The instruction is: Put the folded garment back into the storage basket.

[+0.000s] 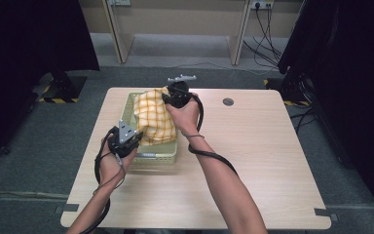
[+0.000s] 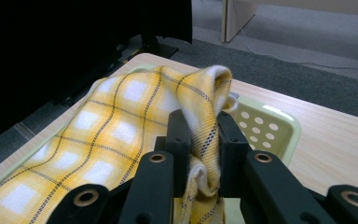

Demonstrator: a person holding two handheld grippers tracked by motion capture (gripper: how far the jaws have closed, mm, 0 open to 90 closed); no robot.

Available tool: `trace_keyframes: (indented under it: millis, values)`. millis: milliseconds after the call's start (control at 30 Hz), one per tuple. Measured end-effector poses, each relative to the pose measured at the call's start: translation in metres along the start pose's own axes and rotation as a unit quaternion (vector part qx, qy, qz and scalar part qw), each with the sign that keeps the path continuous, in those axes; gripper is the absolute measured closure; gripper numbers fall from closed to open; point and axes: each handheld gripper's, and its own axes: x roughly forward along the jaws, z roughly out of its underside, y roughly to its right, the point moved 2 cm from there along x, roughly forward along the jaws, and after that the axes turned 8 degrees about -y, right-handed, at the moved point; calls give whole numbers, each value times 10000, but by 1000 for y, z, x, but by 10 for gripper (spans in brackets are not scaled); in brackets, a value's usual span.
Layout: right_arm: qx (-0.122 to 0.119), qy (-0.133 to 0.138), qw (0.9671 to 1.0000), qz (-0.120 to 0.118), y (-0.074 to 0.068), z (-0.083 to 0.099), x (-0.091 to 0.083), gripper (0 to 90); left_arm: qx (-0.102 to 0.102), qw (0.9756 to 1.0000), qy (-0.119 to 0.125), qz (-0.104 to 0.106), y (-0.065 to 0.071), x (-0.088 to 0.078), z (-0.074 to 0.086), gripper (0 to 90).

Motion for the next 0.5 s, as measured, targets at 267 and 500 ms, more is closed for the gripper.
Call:
trace_keyframes:
  millis: [267,500]
  values:
    - [-24,-49,10000,4,-3,-2,6,794,-41,10000,-40,-14,-4,2,2,795]
    - [-29,-95,9999,12,-5,-3,11,794,-72,9999,-107,-9,-7,3,3,795]
